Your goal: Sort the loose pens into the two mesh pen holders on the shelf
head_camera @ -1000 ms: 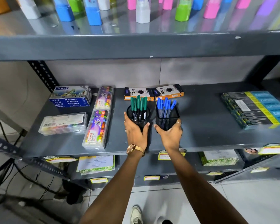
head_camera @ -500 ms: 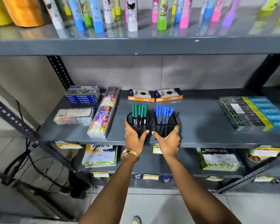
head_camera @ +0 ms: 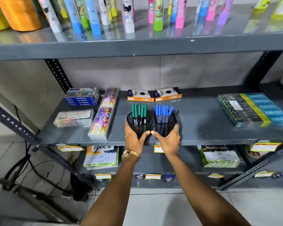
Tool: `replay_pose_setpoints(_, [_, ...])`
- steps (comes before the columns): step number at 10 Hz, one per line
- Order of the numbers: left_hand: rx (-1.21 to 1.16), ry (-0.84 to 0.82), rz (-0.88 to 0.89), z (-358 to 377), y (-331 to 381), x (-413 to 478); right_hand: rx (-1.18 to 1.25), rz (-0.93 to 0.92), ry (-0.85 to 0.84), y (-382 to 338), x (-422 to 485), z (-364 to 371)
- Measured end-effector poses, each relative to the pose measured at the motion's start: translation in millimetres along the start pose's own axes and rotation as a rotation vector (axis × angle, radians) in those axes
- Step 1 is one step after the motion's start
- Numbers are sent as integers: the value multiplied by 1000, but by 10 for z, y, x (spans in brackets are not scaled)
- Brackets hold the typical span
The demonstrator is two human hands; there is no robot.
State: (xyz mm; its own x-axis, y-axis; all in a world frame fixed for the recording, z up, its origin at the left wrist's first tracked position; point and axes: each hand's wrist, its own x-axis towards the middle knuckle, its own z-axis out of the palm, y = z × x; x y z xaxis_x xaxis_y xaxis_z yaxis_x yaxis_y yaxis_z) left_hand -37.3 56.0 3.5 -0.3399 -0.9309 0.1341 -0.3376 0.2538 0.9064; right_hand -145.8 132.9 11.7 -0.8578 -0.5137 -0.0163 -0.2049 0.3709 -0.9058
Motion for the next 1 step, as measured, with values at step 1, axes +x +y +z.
replay_pose_setpoints(1, [-46,-30,25,-42,19,-46,65,-22,-38,-63,10,-101])
